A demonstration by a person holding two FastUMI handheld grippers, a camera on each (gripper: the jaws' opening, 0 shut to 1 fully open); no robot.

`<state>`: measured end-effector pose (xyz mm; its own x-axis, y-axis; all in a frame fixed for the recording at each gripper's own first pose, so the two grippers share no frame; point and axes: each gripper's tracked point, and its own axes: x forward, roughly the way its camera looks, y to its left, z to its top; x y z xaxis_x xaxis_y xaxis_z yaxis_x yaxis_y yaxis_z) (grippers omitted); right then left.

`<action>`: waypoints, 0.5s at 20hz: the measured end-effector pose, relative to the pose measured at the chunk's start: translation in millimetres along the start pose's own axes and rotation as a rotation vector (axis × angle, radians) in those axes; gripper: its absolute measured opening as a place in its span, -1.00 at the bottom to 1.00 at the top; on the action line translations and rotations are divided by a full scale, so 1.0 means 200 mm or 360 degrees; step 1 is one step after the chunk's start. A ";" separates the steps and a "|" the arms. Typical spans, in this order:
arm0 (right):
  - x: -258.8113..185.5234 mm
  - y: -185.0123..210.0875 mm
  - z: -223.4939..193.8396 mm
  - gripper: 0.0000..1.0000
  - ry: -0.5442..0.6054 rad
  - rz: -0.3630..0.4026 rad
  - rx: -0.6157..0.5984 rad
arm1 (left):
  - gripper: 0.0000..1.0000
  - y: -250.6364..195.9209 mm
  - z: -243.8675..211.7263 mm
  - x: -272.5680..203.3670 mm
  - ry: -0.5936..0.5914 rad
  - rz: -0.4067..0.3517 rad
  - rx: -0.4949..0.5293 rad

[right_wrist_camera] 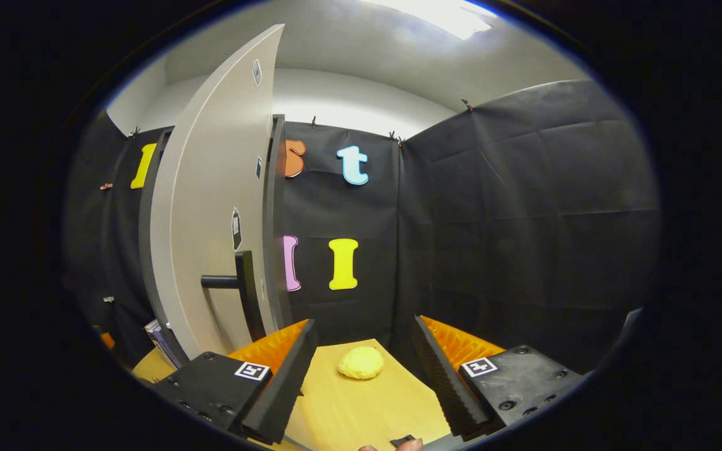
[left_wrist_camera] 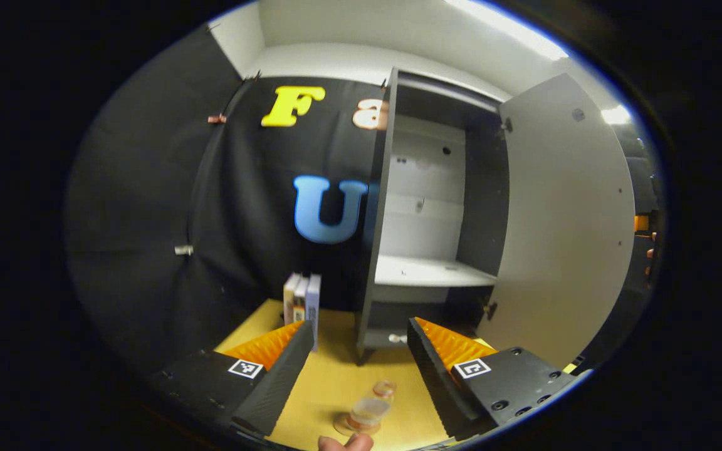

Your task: Open the cabinet door with the right hand, grasp the bottle in the cabinet with the left hand and place it on the coaster, then close the cabinet door with the right hand.

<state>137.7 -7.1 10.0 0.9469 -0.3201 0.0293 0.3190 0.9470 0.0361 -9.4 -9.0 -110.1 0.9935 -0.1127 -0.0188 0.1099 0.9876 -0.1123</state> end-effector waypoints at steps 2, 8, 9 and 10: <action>0.00 0.00 0.01 0.90 -0.0012 0.0001 -0.0002 | 0.89 0.00 0.12 0.01 -0.0020 0.0012 0.0021; 0.01 -0.05 0.03 0.91 -0.0048 -0.0067 -0.0061 | 0.84 -0.03 0.36 -0.01 -0.0068 -0.0022 0.0078; -0.01 -0.02 0.02 0.90 -0.0018 -0.0061 -0.0038 | 0.89 -0.03 0.37 -0.01 -0.0071 -0.0034 0.0103; -0.02 -0.03 0.03 0.92 -0.0024 -0.0080 -0.0019 | 0.89 -0.04 0.37 -0.01 -0.0065 -0.0042 0.0124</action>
<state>131.3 -10.9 14.9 0.9290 -0.3677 0.0429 0.3668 0.9299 0.0263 -10.4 -8.4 -36.6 0.9904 -0.1360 0.0241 0.1367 0.9900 -0.0347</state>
